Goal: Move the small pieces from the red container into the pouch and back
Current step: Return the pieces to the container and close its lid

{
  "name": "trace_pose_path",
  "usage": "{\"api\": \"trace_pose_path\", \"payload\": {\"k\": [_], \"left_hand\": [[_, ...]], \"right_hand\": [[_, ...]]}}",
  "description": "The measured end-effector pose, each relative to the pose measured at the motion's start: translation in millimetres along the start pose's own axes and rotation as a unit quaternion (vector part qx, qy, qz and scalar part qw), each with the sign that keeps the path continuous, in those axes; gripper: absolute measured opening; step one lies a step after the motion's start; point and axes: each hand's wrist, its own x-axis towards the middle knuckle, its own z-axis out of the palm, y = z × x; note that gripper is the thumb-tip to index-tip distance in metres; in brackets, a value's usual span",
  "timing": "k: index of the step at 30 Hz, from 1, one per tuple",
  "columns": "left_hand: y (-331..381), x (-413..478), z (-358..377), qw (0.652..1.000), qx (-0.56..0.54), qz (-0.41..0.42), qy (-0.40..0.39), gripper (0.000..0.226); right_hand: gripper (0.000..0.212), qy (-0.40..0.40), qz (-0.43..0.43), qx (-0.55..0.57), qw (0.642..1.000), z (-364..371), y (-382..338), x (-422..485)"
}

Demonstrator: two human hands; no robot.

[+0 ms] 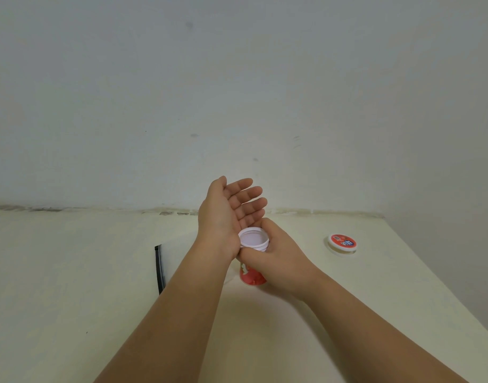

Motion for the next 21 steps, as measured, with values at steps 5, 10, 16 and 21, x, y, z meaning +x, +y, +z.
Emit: {"api": "trace_pose_path", "payload": {"k": [5, 10, 16, 21], "left_hand": [[1, -4, 1, 1.0, 0.005, 0.007, -0.003, 0.049], [-4, -1, -5, 0.994, 0.076, 0.043, 0.064, 0.033], [-15, 3, -16, 0.966, 0.255, -0.027, 0.037, 0.046], [-9, 0, -28, 0.933, 0.359, 0.002, 0.015, 0.049]], "right_hand": [[0.024, 0.009, -0.002, -0.005, 1.0, -1, 1, 1], [0.052, 0.089, -0.036, -0.062, 0.993, -5, 4, 3], [0.08, 0.12, -0.049, -0.116, 0.985, -11, 5, 7], [0.057, 0.158, -0.09, -0.111, 0.977, -29, -5, 6]]}}
